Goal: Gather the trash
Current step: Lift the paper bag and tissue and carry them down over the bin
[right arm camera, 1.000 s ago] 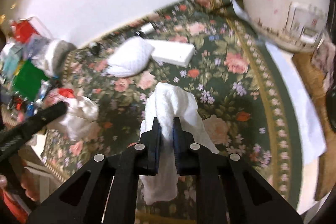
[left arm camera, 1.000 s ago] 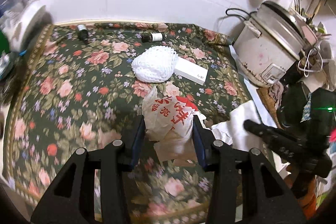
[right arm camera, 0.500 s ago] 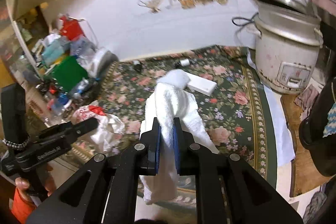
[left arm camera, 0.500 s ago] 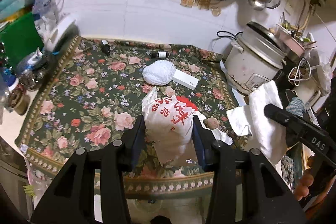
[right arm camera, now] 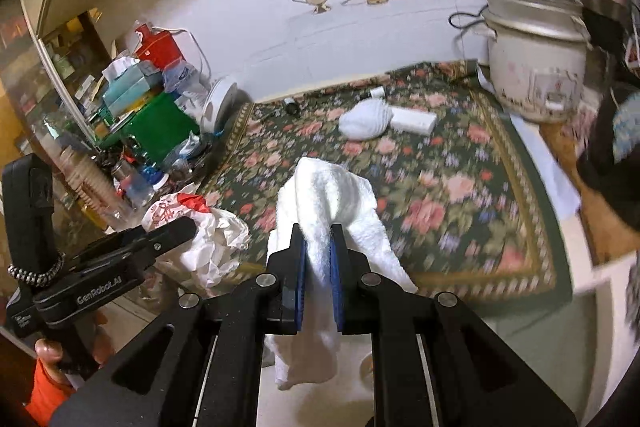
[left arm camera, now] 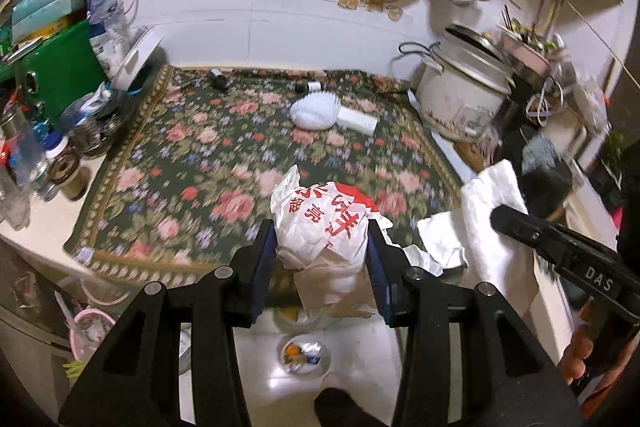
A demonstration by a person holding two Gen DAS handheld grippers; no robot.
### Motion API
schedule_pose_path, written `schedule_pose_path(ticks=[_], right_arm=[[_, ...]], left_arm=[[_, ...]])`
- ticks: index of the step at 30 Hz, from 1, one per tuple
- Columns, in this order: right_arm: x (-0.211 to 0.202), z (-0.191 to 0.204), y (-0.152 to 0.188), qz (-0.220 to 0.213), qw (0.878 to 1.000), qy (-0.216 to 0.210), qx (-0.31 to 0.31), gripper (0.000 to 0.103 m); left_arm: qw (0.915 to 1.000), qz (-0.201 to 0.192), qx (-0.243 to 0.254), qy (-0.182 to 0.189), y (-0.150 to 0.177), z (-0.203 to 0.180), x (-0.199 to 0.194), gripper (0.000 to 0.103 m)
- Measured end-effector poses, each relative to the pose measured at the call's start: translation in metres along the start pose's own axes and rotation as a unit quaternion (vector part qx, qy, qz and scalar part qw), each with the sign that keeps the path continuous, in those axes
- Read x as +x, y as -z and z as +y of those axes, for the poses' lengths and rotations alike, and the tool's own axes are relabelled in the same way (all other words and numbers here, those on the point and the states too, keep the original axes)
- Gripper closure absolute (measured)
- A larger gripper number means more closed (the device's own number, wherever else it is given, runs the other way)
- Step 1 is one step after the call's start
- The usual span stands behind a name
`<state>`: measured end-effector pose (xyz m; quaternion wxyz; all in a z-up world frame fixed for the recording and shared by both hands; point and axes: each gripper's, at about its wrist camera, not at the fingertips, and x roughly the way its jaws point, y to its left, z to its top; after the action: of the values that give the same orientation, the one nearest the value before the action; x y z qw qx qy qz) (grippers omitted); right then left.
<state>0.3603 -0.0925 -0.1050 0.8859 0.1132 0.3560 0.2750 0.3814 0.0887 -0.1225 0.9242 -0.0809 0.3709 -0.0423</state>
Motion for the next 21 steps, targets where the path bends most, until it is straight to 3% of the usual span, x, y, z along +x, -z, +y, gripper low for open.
schedule_pose_path(ticks=[10,21], right_arm=[[-0.013,0.04,0.066,0.023,0.999,0.027,0.023,0.093],[0.005,0.024,0.119,0.08,0.996,0.033,0.038,0.093]], left_arm=[[0.9991,0.041,0.01,0.008,0.07,0.031,-0.036,0.06],[0.994,0.109,0.002,-0.006,0.123,0.025,-0.001,0.06]])
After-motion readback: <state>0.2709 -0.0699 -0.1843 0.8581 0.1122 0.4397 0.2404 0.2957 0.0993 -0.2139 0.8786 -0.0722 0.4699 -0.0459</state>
